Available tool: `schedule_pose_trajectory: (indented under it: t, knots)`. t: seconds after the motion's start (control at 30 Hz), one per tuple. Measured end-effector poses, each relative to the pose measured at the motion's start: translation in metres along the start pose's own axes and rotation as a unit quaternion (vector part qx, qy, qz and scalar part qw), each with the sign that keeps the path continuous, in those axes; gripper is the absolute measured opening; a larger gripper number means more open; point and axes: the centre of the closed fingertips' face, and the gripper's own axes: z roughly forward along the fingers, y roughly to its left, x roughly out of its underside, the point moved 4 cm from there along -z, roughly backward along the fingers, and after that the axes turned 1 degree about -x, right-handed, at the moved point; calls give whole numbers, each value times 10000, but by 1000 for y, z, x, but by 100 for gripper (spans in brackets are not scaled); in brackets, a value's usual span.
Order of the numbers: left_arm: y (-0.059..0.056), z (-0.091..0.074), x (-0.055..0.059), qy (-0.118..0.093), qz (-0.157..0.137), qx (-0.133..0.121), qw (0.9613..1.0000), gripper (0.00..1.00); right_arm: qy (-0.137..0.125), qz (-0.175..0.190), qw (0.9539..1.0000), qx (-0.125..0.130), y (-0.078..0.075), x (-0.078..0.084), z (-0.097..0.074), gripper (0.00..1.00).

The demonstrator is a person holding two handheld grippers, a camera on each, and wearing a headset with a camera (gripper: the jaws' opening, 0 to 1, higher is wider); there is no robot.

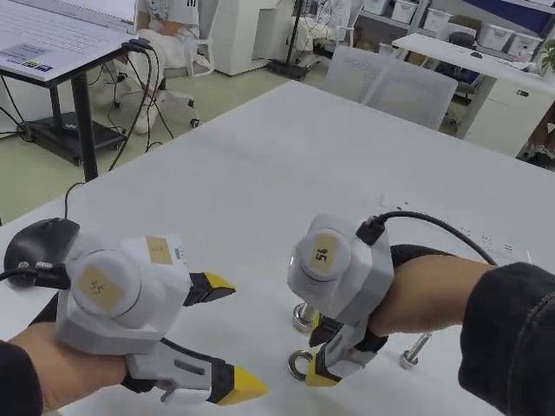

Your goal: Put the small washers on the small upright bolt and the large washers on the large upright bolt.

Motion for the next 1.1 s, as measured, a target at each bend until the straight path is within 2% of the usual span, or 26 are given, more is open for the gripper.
schedule_pose_trajectory:
  t: [0.5, 0.67, 1.1]
  knots:
    - [-1, -2, 1, 0, -6, -18, 10000, 68, 23, -71, 10000, -4, 0, -2, 6, 29]
    - [-1, -1, 1, 0, 2, -4, 10000, 68, 49, 49, 9999, -85, 1, -2, 6, 28]
    - [-1, 0, -1, -12, 7, 39, 10000, 68, 121, 74, 9999, -72, 1, -3, 5, 27]
